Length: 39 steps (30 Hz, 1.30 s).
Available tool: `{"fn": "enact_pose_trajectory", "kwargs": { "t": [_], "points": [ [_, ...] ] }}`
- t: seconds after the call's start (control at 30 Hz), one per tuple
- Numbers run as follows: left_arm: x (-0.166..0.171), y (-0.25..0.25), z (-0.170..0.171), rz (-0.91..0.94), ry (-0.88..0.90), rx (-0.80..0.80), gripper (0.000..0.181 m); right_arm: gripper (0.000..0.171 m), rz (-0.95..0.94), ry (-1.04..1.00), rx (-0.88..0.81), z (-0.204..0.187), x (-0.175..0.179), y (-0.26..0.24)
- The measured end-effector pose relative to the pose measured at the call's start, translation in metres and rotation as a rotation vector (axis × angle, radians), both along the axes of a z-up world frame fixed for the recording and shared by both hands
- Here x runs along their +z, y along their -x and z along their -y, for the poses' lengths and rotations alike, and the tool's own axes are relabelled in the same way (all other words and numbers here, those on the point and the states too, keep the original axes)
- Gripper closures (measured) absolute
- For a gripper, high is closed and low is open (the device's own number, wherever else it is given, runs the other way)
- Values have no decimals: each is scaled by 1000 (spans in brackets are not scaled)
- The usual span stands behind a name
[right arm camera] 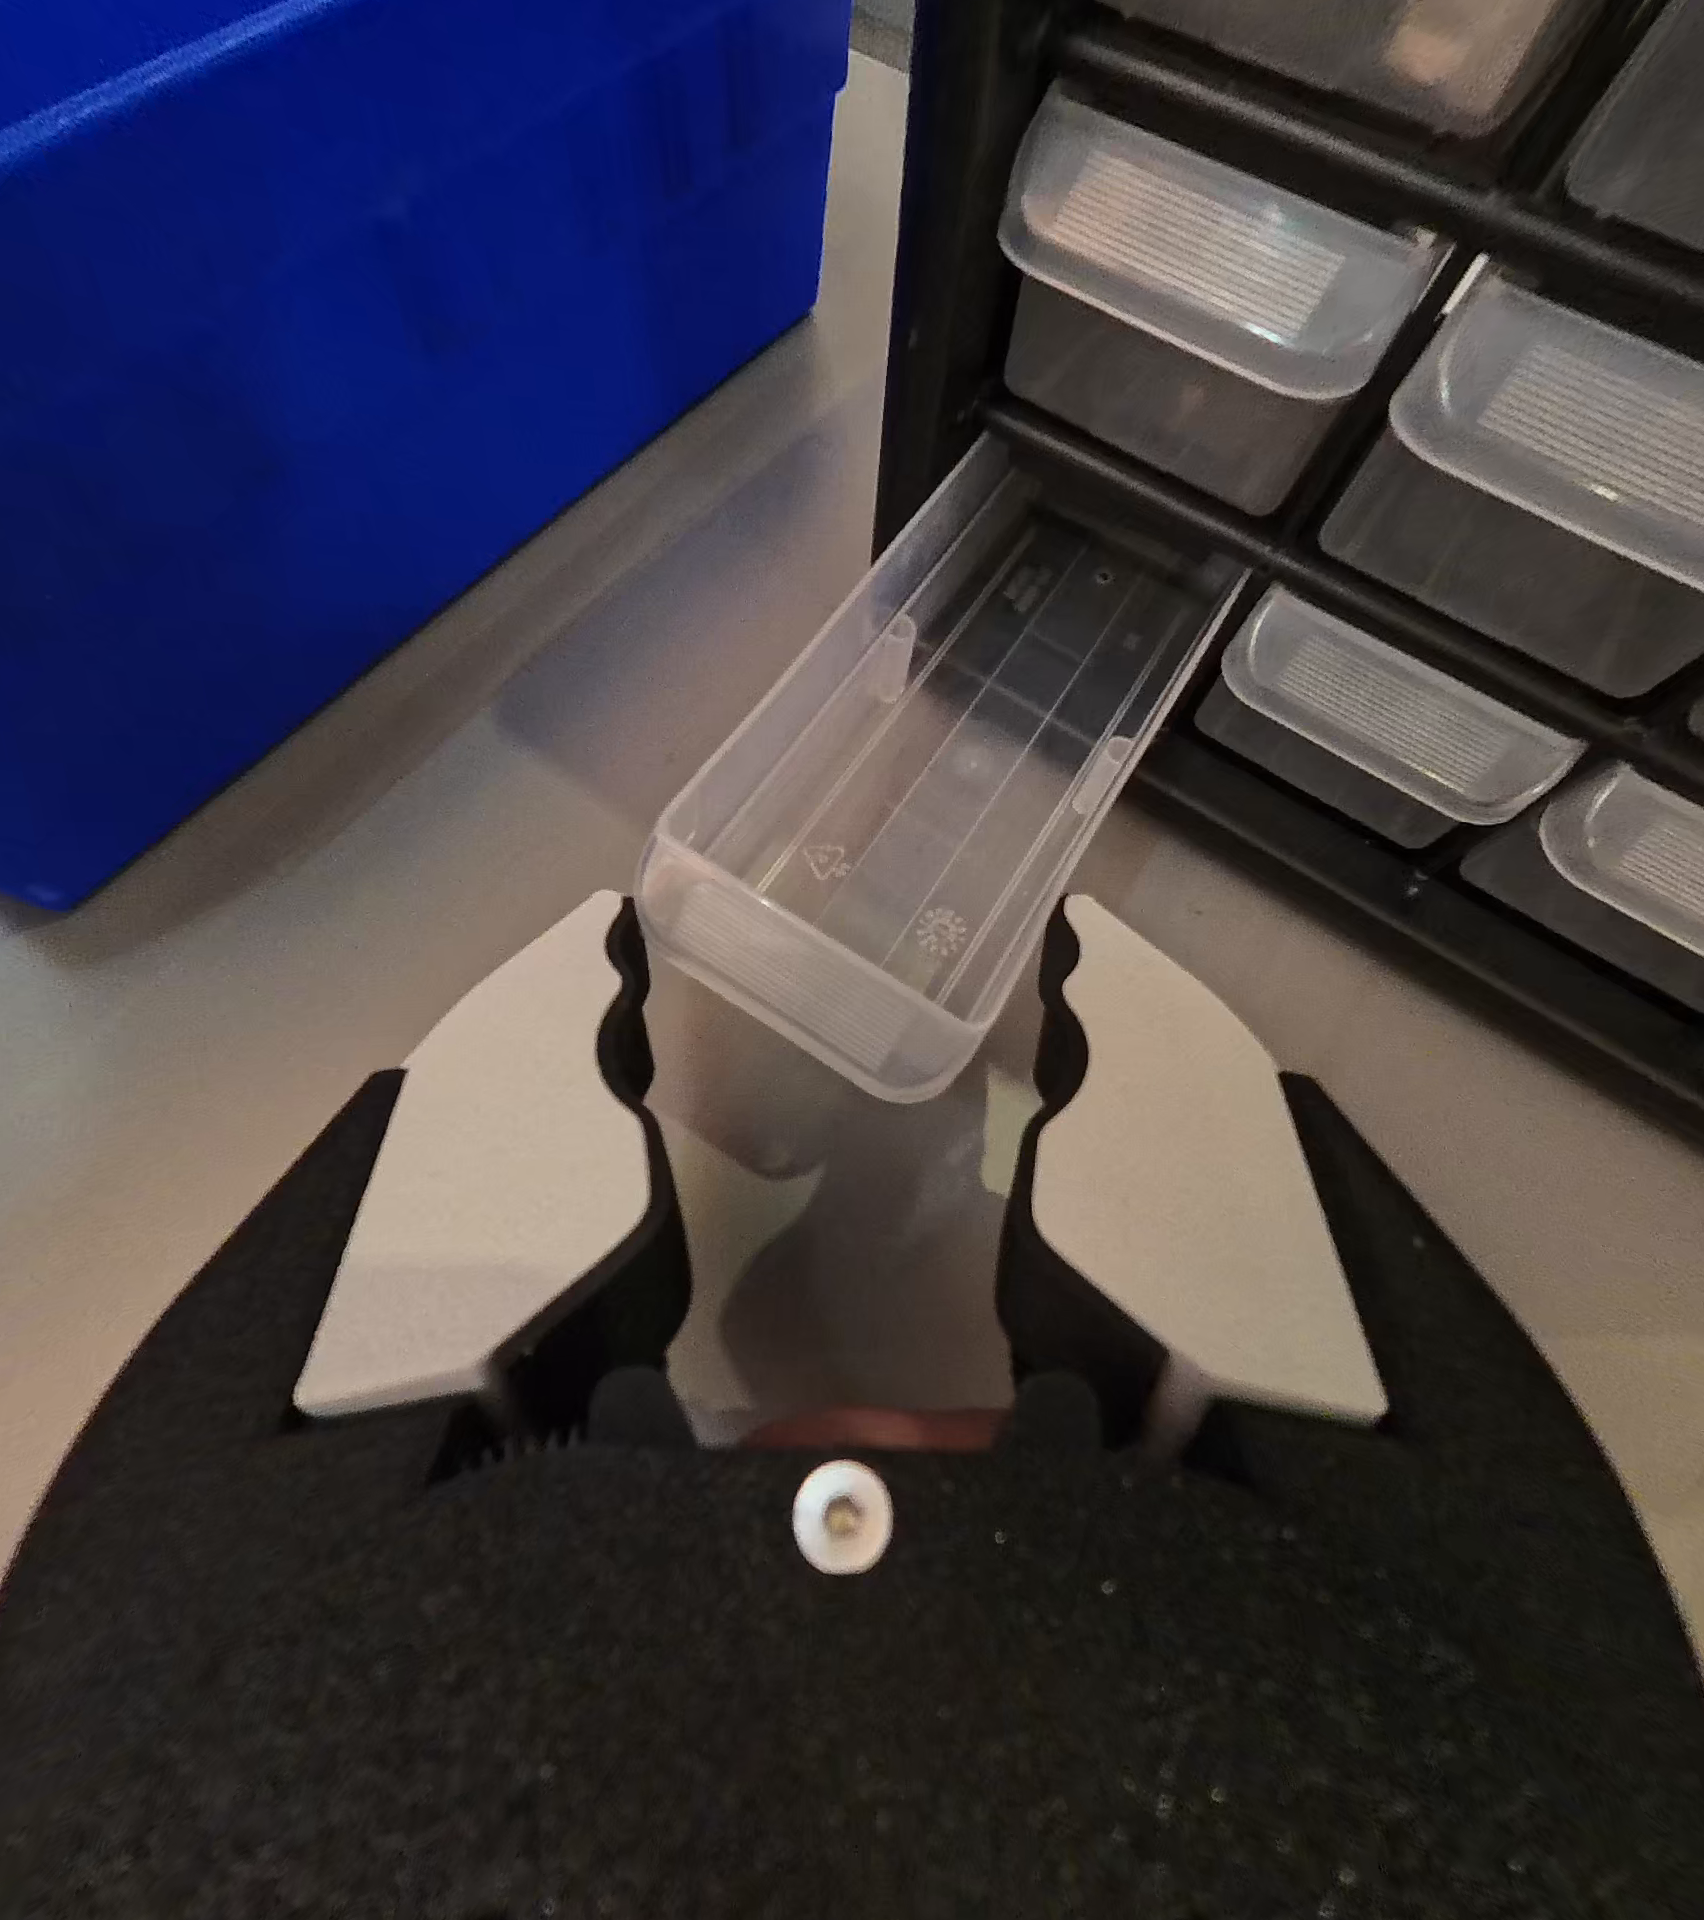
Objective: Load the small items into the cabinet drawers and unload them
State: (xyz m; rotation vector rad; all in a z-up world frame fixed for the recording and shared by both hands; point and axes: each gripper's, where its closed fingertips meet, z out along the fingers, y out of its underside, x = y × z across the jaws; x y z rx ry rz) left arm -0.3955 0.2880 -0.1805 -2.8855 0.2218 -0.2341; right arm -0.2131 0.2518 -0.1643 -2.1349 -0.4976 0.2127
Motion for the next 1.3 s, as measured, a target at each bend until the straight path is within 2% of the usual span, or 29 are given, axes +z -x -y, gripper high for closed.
{"fn": "enact_pose_trajectory", "kwargs": {
  "t": [0.17, 0.3, 0.43, 0.53, 0.6, 0.7, 0.83, 0.93, 1.3],
  "points": [
    [13, -3, 5, 54, -5, -65, 159, 99, -1, 0, 0, 0, 0, 0],
    [65, -14, 2, 129, -139, -195, 160, 99, 7, 0, 1, 1, -1, 0],
    [134, -67, 9, 198, -320, -554, 160, 99, 3, 1, 4, 2, 0, 0],
    [152, -116, 25, 172, -375, -926, 160, 99, 6, 5, 10, 3, 0, 0],
    [143, -142, 26, 146, -332, -1067, 160, 99, -3, 5, 8, 4, 2, 0],
    [112, -169, 25, 117, -158, -1163, 159, 99, 0, 9, 10, 5, 1, 0],
    [74, -182, 21, -60, -94, -1300, 160, 99, 9, 10, 13, 7, -1, -1],
    [58, -188, 21, -159, -67, -1355, 160, 99, 23, 6, 13, 8, -3, -1],
    [31, -197, 32, -324, 21, -1486, 160, 99, 53, 5, 16, 9, -5, -1]
  ]
}}
